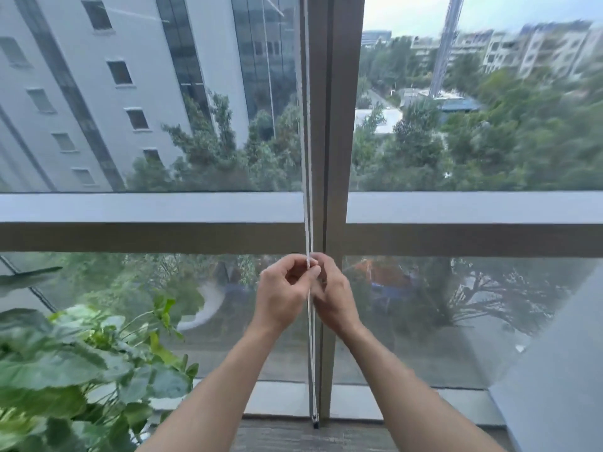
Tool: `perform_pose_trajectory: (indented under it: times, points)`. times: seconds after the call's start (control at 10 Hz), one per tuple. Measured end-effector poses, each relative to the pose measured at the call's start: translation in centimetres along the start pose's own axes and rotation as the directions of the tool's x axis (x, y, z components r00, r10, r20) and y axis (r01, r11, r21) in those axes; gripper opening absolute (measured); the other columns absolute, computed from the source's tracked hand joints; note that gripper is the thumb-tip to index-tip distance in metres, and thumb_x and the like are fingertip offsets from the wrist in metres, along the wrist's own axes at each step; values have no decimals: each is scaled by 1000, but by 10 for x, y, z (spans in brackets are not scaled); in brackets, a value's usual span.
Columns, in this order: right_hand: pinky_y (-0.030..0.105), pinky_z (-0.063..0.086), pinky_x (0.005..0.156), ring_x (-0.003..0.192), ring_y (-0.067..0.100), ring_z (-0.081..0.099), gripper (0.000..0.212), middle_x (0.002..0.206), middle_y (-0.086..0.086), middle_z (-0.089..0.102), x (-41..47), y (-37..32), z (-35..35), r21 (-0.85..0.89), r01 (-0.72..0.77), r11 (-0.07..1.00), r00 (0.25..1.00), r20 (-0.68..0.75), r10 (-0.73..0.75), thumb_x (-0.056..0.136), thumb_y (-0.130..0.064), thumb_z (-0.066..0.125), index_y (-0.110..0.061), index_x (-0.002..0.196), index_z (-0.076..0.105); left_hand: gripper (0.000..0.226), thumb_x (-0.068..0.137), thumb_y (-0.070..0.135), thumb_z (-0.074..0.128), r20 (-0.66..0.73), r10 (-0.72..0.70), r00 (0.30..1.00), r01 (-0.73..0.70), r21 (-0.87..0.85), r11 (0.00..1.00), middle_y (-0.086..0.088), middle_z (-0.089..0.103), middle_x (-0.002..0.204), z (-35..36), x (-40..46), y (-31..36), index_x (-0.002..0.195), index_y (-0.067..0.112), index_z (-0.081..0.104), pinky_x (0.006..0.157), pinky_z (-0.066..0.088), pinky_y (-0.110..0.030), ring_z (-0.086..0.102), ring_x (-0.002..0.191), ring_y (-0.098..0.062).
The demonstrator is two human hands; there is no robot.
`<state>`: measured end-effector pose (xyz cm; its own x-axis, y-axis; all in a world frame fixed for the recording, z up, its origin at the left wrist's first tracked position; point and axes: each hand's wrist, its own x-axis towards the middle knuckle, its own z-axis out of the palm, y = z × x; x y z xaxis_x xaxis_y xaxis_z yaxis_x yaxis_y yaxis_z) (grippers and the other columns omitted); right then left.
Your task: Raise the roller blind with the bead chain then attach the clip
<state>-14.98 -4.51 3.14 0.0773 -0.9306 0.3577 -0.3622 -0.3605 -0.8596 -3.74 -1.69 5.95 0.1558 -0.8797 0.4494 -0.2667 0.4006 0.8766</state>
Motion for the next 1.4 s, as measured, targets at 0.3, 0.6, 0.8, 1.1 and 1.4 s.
perform_pose_trajectory:
  times: [0.3, 0.6, 0.8, 1.1, 1.4]
  points:
    - [40, 52, 93, 105, 25, 65, 34, 121, 6, 67, 65, -103, -49, -71, 131, 989, 988, -77, -137, 94, -11, 55, -15, 128, 56, 20, 81, 22, 73, 26, 172, 985, -173, 63, 983, 18, 74, 77, -16, 68, 107, 82, 43, 72, 66, 49, -10, 68, 68, 1]
    - [45, 53, 90, 106, 16, 62, 32, 121, 1, 64, 111, -177, -87, -219, 319, 922, 916, -181, -359, 95, -24, 55, -20, 127, 55, 6, 85, 22, 73, 19, 318, 948, -316, 189, 930, 11, 73, 78, -39, 119, 174, 85, 27, 72, 68, 52, -15, 68, 73, -2]
    - [38, 35, 109, 134, 23, 47, 54, 145, 8, 52, 145, -220, -113, -515, 348, 783, 831, -217, -512, 99, -40, 48, -13, 145, 42, 26, 93, 33, 64, 23, 458, 889, -430, 389, 815, 11, 65, 114, -64, 153, 209, 114, 18, 69, 86, 38, -2, 58, 96, 4]
    - [36, 13, 119, 149, 23, 24, 66, 160, 9, 28, 185, -286, -151, -696, 321, 642, 746, -231, -624, 100, -46, 41, -10, 153, 22, 55, 95, 35, 59, -4, 576, 818, -419, 682, 600, -10, 49, 147, -106, 210, 253, 143, 13, 45, 113, 35, -46, 44, 136, -26]
    - [46, 26, 119, 149, 23, 23, 81, 160, 9, 28, 206, -357, -193, -734, 313, 603, 639, -307, -706, 94, -64, 14, -10, 153, 19, 64, 99, 42, 49, 0, 682, 732, -412, 797, 442, -10, 30, 159, -132, 258, 310, 151, 12, 29, 122, 13, -42, 21, 149, -25]
